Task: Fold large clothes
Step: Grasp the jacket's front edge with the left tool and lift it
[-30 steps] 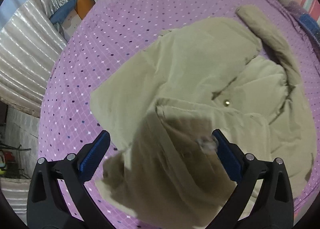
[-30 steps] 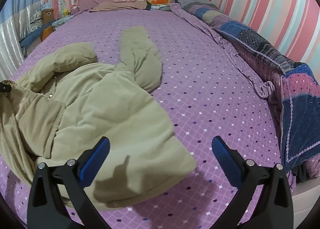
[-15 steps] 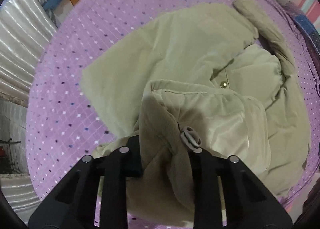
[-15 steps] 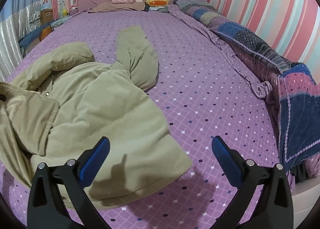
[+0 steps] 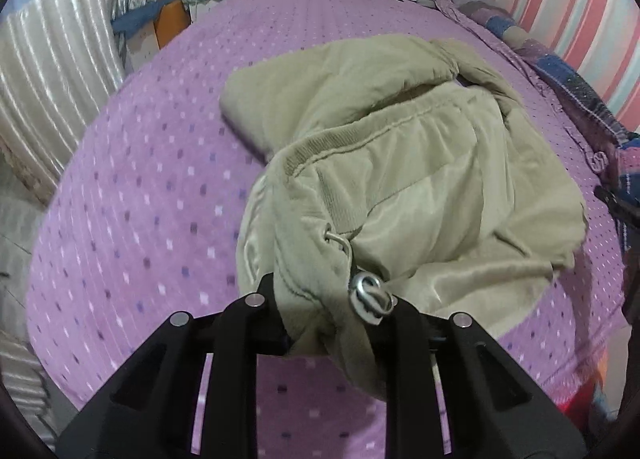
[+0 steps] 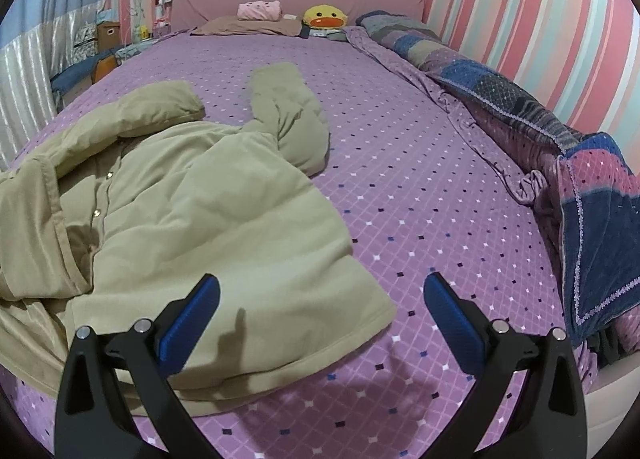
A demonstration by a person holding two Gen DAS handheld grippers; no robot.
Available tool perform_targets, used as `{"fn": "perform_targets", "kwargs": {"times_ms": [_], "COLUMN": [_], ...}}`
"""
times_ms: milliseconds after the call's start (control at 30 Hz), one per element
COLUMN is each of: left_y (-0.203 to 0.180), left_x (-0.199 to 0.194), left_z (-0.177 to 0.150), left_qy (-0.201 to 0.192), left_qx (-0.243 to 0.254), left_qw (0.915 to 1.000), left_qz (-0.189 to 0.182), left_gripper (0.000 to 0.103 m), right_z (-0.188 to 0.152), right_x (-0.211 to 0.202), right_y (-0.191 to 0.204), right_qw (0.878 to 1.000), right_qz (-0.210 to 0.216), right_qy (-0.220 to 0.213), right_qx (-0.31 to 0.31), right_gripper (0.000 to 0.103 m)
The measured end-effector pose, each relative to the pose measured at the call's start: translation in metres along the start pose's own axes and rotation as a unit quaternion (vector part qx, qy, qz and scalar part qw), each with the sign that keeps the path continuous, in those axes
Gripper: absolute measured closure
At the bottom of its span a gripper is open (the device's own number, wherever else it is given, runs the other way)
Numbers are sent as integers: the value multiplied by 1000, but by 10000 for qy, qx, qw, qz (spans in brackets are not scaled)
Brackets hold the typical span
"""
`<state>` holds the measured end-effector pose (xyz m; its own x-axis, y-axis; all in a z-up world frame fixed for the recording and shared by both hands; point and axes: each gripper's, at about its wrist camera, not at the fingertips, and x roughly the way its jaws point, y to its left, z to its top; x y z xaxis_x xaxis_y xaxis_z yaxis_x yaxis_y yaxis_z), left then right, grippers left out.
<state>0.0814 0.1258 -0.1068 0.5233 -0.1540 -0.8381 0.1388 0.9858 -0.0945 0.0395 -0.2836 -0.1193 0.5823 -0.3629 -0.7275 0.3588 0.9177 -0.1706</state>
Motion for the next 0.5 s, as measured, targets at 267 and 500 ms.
{"fn": "perform_targets", "kwargs": {"times_ms": [267, 500], "left_y": [-22, -29], "left_x": [-22, -68], "left_z": [-36, -25], "left_qy": [-471, -963], "left_qx": [474, 631], "left_qw": [9968, 9919], "left_qz": [429, 542], "left_gripper": [58, 21], "right_z": [-4, 2], "right_x": [-1, -4], "right_y": [4, 6], "right_qw": [9998, 9996], "right_qz": [-55, -44], "right_qy": [90, 41], "right_qx": [-169, -276], "right_gripper": [2, 2]}}
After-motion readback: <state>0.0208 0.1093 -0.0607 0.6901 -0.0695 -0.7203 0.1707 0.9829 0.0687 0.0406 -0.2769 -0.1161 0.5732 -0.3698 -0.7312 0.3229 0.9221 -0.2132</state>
